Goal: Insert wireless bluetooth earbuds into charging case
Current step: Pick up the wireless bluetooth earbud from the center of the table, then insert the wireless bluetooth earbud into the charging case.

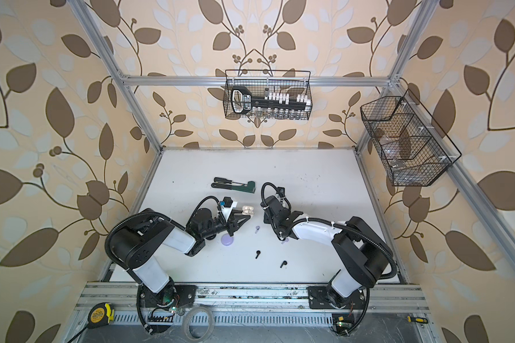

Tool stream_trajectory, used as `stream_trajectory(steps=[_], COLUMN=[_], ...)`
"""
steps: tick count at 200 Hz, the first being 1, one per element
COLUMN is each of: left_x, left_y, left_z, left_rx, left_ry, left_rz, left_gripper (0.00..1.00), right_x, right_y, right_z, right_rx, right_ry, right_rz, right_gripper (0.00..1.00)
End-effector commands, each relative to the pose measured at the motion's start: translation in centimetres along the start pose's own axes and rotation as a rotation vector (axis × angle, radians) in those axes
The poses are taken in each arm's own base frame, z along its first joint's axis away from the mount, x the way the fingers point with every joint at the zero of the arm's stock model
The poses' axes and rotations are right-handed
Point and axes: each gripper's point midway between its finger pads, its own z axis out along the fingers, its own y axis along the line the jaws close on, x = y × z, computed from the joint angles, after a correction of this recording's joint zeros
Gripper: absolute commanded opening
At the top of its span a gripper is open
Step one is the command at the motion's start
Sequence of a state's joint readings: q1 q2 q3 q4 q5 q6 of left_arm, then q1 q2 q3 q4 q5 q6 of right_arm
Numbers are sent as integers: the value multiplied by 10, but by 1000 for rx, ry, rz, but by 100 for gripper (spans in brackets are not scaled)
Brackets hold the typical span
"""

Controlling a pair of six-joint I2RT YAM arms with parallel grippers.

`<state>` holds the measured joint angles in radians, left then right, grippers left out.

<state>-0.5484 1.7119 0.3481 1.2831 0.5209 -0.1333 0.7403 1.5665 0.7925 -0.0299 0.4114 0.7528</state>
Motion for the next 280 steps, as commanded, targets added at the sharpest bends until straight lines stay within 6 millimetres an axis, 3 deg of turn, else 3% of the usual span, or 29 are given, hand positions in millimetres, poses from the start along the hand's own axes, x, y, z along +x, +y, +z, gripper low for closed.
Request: stream_trajectory(steps=[1, 122, 212, 280], left_x=[-39, -37, -41, -46], left_y=[-14, -17, -25, -32], left_z=[4, 17, 25, 23], left_rx=[82, 147, 195, 205], left_ry=[-128, -108, -106, -116], left_rz=[45, -2, -30, -22], left_gripper=[0, 0, 0, 0], right_x=[-8, -29, -46, -55], right_y=[0, 13, 38, 51], right_z=[-7, -41, -71, -79], right_rx=[9, -19, -99, -133], right_ry=[-55, -188, -292, -317], right_rz=[27, 40, 52, 50], right_gripper=[8, 7, 7, 8])
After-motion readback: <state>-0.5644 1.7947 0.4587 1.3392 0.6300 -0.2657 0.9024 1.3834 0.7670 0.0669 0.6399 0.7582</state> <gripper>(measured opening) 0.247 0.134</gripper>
